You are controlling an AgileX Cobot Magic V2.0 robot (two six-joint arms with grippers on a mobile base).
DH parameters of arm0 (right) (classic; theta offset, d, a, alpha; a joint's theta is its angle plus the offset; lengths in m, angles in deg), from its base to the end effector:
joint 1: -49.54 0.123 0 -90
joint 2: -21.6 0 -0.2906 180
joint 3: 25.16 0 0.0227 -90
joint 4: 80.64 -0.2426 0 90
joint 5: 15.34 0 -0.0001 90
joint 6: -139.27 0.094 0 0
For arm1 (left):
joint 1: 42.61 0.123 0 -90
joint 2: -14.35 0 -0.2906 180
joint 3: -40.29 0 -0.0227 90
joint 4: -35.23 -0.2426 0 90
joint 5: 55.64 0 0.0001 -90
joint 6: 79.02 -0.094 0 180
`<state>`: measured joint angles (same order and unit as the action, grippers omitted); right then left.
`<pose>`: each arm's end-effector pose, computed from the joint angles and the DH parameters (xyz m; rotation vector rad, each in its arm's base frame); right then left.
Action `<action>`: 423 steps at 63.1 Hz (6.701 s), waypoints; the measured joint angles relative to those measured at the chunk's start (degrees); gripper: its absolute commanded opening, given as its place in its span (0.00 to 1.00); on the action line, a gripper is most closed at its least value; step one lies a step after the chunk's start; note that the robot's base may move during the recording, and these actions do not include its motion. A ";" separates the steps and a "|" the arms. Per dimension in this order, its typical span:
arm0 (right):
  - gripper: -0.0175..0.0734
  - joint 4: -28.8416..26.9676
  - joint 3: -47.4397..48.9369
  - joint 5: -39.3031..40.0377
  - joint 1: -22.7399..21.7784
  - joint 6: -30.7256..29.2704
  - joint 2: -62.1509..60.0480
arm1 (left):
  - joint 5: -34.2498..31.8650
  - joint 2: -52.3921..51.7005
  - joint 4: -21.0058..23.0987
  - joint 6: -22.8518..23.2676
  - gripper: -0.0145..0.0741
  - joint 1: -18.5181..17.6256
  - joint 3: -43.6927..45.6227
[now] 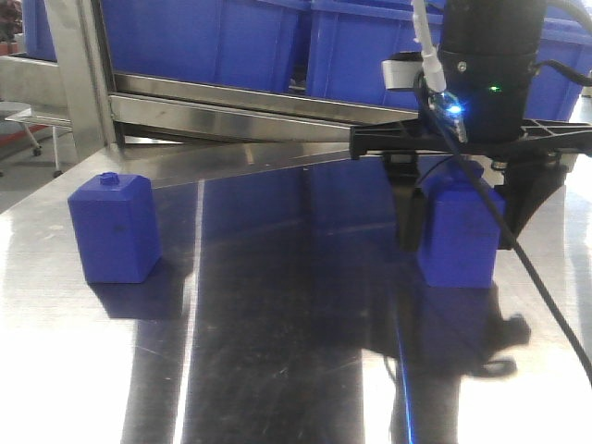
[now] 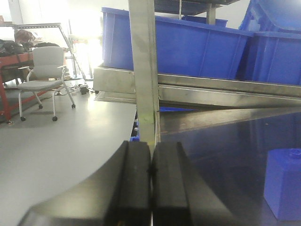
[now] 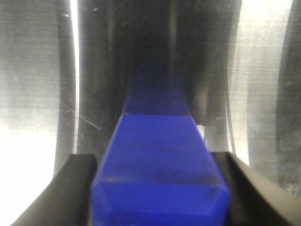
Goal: Pick and sort blue part to right shelf
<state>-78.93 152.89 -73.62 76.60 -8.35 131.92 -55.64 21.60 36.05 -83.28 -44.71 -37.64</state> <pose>0.3122 0.1568 0.2319 0.1182 2.9816 0.0877 0.0452 -0.0017 0.2105 0.0718 1.4850 0.0189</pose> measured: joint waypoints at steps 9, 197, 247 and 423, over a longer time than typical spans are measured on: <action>0.62 0.11 0.00 -0.10 -0.21 0.00 0.00 | 0.00 0.00 0.00 0.00 0.32 0.00 0.00; 0.62 -4.74 -53.24 40.66 -24.90 -31.79 -87.48 | 0.00 0.00 0.00 0.00 0.32 0.00 0.00; 0.62 -4.74 -53.24 40.65 -24.90 -31.79 -87.48 | 3.95 3.47 2.84 0.00 0.32 0.00 10.40; 0.62 -4.74 -53.24 40.65 -24.90 -31.82 -87.48 | 67.00 101.13 -6.11 35.88 0.89 -26.95 84.48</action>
<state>-83.67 99.65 -32.98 51.71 -40.17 44.44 11.36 122.73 29.94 -47.40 -71.66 46.85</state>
